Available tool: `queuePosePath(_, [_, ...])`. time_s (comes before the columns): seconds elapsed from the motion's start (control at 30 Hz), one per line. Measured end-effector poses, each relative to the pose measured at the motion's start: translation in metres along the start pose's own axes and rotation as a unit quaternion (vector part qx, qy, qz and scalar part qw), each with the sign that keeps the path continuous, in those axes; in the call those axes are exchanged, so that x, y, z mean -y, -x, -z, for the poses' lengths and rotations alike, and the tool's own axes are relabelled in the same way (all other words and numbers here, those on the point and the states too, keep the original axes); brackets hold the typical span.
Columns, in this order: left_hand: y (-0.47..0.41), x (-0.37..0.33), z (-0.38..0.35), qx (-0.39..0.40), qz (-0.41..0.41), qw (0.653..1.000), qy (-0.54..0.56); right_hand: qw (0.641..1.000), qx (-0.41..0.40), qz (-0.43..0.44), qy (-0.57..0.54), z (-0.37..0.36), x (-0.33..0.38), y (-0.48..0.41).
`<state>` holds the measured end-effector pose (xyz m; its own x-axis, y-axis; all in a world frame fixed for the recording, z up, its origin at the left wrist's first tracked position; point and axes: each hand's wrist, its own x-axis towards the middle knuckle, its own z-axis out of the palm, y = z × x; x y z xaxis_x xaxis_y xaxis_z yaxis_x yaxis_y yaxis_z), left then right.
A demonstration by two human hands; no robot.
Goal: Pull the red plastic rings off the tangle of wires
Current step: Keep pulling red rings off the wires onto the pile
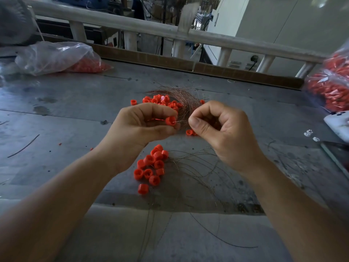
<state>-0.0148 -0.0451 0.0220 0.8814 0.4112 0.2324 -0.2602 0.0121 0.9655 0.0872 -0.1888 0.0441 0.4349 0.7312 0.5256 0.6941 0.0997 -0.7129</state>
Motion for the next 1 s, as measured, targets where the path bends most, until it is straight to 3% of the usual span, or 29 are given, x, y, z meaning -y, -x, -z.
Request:
queuePosePath(0.67, [0.0031,-0.0025,-0.0032,0.024,-0.030,0.999,-0.001,0.999,0.002,-0.009,0.053,-0.0060,0.0008,0.0040])
queuePosePath(1.0, [0.0032,-0.0031,-0.0019,0.045,-0.022,0.997,0.065,0.998,-0.011,-0.024,0.063,-0.0035,-0.0019,0.0021])
